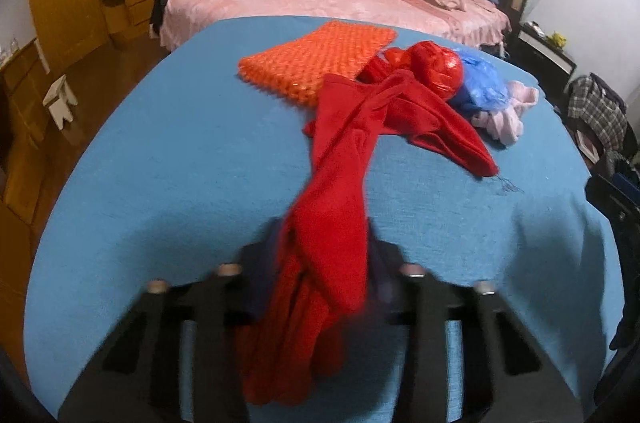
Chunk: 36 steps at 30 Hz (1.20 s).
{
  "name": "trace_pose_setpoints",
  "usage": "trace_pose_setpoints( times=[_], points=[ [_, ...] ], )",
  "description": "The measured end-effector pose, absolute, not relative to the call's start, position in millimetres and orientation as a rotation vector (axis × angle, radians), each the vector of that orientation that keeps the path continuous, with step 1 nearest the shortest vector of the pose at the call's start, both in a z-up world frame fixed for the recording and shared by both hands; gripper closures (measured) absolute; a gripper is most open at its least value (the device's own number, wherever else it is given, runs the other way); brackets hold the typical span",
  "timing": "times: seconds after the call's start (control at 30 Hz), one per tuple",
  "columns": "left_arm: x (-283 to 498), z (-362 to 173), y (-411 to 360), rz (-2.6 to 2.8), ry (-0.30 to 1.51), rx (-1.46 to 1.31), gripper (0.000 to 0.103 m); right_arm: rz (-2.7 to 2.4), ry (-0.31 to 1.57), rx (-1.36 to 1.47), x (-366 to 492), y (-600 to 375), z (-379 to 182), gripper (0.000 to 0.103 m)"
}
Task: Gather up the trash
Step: 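Grasp the long red cloth with the left tool, then grasp the other red cloth with the right tool while the left tool holds its cloth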
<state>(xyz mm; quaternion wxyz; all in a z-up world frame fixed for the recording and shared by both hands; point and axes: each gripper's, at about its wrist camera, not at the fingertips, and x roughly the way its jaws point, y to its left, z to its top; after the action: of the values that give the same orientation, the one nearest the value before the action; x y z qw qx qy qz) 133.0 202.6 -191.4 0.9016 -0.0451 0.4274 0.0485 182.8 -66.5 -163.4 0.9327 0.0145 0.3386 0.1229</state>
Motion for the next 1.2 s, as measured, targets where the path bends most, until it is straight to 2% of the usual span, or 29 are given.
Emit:
trace_pose_setpoints(
  times=[0.03,0.13,0.5,0.77,0.87,0.93,1.0,1.1,1.2],
  points=[
    [133,-191,201,0.096,0.882,-0.088,0.088,0.254,0.693,0.030,183,-66,-163,0.006],
    [131,-189,199,0.083,0.865,-0.088,0.091,0.265,0.689,0.026,181,-63,-163,0.006],
    [111,-156,229,0.177,0.723,-0.191,0.092,0.316,0.677,0.034,188,-44,-155,0.006],
    [123,-162,249,0.230,0.783,-0.199,0.091,0.397,0.689,0.032,210,-5,-153,0.015],
    [125,-169,252,0.202,0.807,-0.228,0.079,0.402,0.684,0.020,209,0,-154,0.015],
    [125,-169,251,0.179,0.796,-0.234,0.054,0.397,0.685,0.014,207,-1,-155,0.015],
    [127,-169,246,0.161,0.782,-0.222,0.040,0.385,0.695,0.025,206,-6,-158,0.015],
    [137,-172,237,0.151,0.797,-0.184,0.034,0.367,0.707,0.035,208,-13,-161,0.015],
    [149,-180,235,0.162,0.832,-0.163,0.032,0.359,0.714,0.034,209,-17,-163,0.015]
  ],
)
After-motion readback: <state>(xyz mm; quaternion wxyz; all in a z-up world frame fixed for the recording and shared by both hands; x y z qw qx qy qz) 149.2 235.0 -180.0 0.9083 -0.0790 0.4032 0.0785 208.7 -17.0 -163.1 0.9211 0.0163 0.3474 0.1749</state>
